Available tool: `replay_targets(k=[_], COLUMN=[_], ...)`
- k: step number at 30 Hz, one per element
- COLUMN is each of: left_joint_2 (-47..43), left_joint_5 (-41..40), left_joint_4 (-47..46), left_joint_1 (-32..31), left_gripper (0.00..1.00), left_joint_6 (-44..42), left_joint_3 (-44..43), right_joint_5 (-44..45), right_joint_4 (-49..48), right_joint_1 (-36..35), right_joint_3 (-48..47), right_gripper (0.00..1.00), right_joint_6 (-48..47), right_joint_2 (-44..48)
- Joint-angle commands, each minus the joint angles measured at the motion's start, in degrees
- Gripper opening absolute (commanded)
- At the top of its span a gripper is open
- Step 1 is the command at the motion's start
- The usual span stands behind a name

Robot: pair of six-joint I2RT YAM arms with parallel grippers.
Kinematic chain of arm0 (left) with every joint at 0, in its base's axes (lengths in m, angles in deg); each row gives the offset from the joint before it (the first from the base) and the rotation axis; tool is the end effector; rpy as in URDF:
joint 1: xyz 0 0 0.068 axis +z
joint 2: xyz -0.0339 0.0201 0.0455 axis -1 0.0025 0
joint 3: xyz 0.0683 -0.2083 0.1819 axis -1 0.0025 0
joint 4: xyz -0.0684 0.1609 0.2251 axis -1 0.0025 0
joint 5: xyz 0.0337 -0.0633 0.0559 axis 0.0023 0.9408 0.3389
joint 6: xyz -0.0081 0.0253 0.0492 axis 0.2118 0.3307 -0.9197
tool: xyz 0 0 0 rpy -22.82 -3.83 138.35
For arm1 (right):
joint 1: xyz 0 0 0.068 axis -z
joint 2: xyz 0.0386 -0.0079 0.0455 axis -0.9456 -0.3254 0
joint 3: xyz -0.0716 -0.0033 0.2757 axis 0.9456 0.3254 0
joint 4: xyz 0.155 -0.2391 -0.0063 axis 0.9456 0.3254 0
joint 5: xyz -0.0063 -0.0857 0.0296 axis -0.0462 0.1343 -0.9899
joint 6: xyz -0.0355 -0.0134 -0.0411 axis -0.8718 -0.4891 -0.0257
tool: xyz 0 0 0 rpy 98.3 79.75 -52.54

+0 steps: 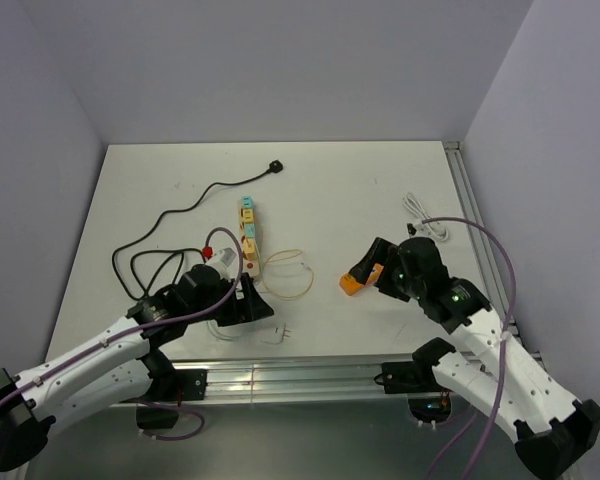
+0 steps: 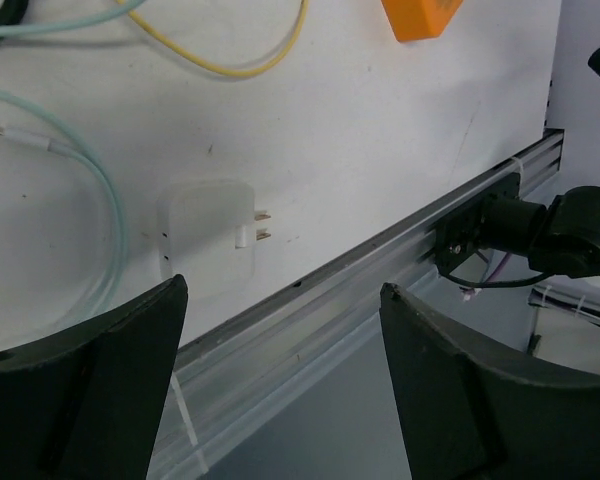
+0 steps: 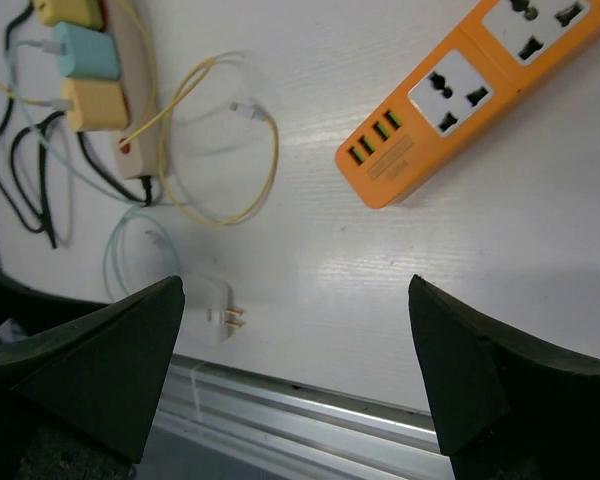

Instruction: Insert the plug

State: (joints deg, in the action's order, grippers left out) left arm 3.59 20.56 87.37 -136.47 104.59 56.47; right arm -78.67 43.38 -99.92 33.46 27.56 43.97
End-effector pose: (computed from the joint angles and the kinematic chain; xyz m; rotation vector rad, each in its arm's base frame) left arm 0.1250 -0.1403 0.2127 -0.0860 2.4646 -1.0520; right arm 0.1509 0.0827 0.2683 0.3563 2.3488 0.6406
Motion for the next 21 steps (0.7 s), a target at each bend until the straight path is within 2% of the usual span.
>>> replay_targets(k=[1, 4, 7, 13, 17, 21], left_joint_2=[0.09, -1.05, 0.00, 12.02, 16.87, 20.74], left_joint_5=[2.95, 2.43, -1.50, -2.85, -7.83, -9.97], left_joint_4=[-4.56, -6.41, -3.61, 2.55, 7.11, 14.50], left_joint_1=[-0.24, -0.50, -0.50, -0.59, -1.98, -2.70], left_gripper=[0.82, 0.83, 0.84, 0.80, 0.79, 0.86], left_joint_6=[4.49, 7.39, 11.17, 16.97, 23.37, 32.53], left_joint_3=[0.41, 2.17, 2.62, -2.47, -4.85, -7.31], right_joint_5=[-3.30, -2.60, -3.82, -4.62, -4.53, -4.18], right_joint_4=[0.43, 2.18, 2.89, 2.54, 3.15, 3.77], right_joint_1=[-0.45, -0.54, -0.45, -0.45, -0.45, -0.54], right_joint_3=[2.13, 2.92, 3.45, 4.77, 4.60, 3.81], right_gripper=[1.00, 1.00, 0.99, 0.98, 0.98, 0.98], right_joint_6=[2.51, 3.04, 3.13, 3.92, 3.75, 3.40], right_joint_2=[6.85, 10.55, 11.78, 14.51, 15.48, 15.39])
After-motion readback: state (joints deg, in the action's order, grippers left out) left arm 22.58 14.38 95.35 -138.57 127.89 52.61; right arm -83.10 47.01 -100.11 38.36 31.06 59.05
